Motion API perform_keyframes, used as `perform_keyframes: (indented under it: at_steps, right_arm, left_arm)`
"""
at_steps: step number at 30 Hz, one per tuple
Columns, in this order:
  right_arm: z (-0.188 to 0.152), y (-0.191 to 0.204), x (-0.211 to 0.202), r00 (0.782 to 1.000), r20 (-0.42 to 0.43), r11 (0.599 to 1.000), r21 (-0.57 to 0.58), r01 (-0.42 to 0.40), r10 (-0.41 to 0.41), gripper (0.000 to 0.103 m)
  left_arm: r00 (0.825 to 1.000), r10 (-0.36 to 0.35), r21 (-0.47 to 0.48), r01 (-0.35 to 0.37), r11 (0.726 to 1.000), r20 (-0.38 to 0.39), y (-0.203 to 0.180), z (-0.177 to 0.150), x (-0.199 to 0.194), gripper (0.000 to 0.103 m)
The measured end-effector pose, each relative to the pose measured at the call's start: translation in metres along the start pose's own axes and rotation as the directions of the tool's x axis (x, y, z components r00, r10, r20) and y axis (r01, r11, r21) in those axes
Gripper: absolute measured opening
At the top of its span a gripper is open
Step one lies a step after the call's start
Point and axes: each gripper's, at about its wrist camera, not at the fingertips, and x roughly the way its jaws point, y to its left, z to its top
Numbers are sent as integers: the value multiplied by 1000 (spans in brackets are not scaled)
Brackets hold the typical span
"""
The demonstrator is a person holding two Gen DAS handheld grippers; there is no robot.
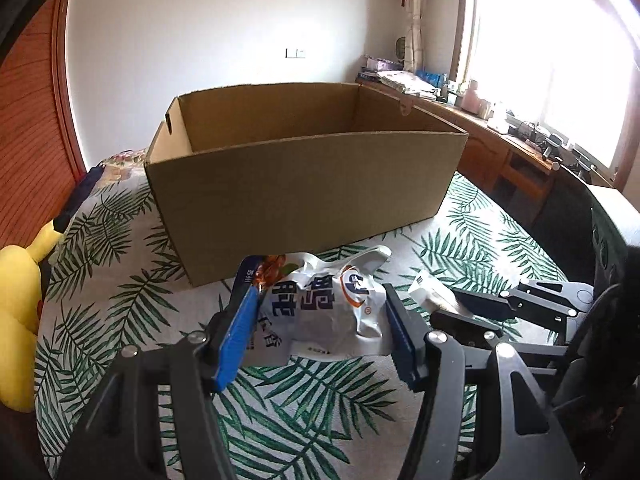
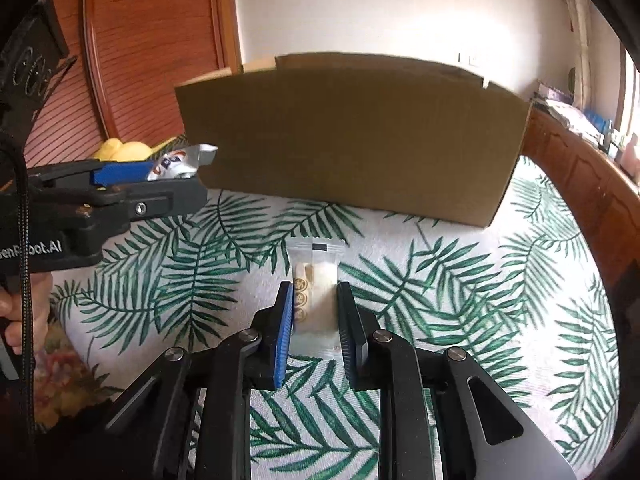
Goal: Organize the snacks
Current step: 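Lift both snacks and carry them over the cardboard box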
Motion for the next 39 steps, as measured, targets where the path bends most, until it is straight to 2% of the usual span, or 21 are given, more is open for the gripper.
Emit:
perform_keyframes:
  at_steps: [18, 29, 39]
  right_arm:
    - [42, -5, -62, 992, 108, 996, -63, 70, -63, 20]
    - [80, -9, -73, 986, 152, 995, -70, 73, -62, 20]
    - [108, -17, -71, 984, 167, 995, -65, 81, -69, 20]
  left_arm:
    - [997, 23, 38, -26, 999, 75, -4, 33, -34, 61]
    - [991, 43, 62, -51, 997, 127, -1, 67, -47, 61]
    - [988, 68, 89, -81, 993, 139, -1, 88, -37, 61]
